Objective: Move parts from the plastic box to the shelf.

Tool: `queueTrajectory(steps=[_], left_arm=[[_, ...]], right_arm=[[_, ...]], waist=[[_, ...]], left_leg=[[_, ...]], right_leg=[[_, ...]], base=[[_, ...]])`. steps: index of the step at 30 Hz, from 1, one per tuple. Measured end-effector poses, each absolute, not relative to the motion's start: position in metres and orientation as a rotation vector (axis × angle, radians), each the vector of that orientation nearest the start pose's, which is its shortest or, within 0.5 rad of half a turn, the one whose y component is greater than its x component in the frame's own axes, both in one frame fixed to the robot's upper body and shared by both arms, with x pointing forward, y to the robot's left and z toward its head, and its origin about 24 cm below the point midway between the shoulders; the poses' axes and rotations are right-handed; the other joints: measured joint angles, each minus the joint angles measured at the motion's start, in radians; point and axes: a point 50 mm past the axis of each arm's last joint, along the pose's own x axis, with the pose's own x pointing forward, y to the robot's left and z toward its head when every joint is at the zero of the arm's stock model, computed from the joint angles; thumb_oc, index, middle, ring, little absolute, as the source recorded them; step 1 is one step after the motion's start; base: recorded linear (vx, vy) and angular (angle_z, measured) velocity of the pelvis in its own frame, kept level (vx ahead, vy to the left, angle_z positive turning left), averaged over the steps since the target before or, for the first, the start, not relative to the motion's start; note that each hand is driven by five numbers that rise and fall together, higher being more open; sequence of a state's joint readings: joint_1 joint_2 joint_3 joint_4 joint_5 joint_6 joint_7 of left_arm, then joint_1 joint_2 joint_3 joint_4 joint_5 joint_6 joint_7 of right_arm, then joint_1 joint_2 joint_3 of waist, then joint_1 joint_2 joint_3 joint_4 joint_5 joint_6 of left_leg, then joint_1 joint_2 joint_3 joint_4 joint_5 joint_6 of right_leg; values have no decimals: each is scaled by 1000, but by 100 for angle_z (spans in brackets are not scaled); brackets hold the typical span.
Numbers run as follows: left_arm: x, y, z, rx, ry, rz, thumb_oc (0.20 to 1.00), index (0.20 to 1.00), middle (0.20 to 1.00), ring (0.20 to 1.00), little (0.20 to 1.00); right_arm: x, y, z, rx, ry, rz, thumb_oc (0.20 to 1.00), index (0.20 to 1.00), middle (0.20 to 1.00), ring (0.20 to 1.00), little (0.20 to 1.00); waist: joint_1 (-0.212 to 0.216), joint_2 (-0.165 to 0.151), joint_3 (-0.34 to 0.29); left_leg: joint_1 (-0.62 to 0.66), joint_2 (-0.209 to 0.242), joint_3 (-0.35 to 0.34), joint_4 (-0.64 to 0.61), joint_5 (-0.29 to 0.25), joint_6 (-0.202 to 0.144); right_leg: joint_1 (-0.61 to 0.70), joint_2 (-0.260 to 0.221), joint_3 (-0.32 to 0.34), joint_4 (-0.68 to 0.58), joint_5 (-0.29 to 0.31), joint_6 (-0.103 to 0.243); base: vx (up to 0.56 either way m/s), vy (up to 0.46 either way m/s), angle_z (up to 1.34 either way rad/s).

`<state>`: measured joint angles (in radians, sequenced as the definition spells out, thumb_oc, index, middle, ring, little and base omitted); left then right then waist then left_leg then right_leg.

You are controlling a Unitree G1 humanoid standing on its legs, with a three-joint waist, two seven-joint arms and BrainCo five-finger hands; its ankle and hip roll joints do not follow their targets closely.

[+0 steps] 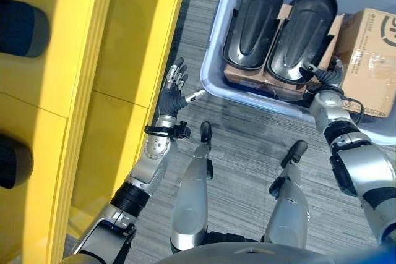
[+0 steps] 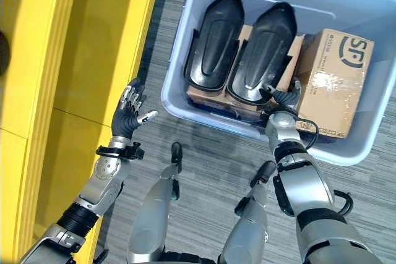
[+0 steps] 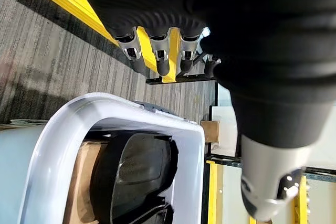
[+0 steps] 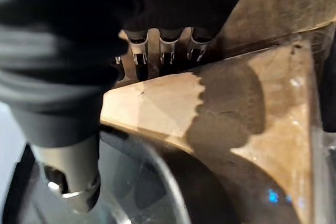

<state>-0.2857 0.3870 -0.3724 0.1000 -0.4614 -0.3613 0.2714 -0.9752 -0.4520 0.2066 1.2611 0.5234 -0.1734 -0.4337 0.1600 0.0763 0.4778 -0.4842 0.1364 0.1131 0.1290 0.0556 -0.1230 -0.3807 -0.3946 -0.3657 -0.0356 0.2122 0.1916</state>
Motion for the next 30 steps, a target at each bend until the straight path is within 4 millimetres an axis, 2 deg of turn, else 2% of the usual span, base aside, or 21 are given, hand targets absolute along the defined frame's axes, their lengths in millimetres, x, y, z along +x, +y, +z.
queueTrajectory(steps=[3,6,14,19,20,21,30], left_arm=[[290,141,109,-120,-371,-112,1000,1000,1000,1000,1000],[291,138,111,-117,-377,-118,1000,1000,1000,1000,1000],[290,139,110,-112,-374,-116,1000,1000,1000,1000,1000],[290,139,111,-114,-377,-117,1000,1000,1000,1000,1000],[290,139,111,-114,-378,-116,1000,1000,1000,1000,1000],[290,139,111,-114,-379,-116,1000,1000,1000,1000,1000],[290,139,111,-114,-378,-115,1000,1000,1000,1000,1000]], right_arm=[[388,-267,118,-99,91,-619,1000,1000,1000,1000,1000],[384,-281,118,-197,116,-643,1000,1000,1000,1000,1000],[381,-289,120,-315,133,-649,1000,1000,1000,1000,1000],[382,-294,127,-355,130,-674,1000,1000,1000,1000,1000],[382,-294,127,-361,131,-673,680,680,680,680,680],[382,-293,127,-364,131,-672,200,200,200,200,200],[382,-295,133,-383,117,-717,200,200,200,200,200]], waist=[[4,0,0],[15,1,0],[21,0,1],[25,-1,1],[25,-1,1],[25,-1,1],[23,-1,1]], left_leg=[[-13,-1,-12,6,0,0],[-22,-4,-18,12,0,0],[-36,-5,-28,15,0,0],[-66,-6,-40,25,2,2],[-66,-6,-40,25,2,2],[-66,-6,-41,26,2,2],[-66,-6,-43,33,3,4]], right_leg=[[0,0,-10,0,0,0],[0,-2,-18,0,0,0],[-1,-2,-30,0,-1,1],[-20,-1,-37,0,0,1],[-20,-2,-37,0,0,1],[-20,-2,-37,0,0,2],[-14,-1,-36,1,3,2]], base=[[6,3,8],[8,1,7],[6,-2,2],[6,-4,4],[0,0,0],[0,0,0],[0,0,0]])
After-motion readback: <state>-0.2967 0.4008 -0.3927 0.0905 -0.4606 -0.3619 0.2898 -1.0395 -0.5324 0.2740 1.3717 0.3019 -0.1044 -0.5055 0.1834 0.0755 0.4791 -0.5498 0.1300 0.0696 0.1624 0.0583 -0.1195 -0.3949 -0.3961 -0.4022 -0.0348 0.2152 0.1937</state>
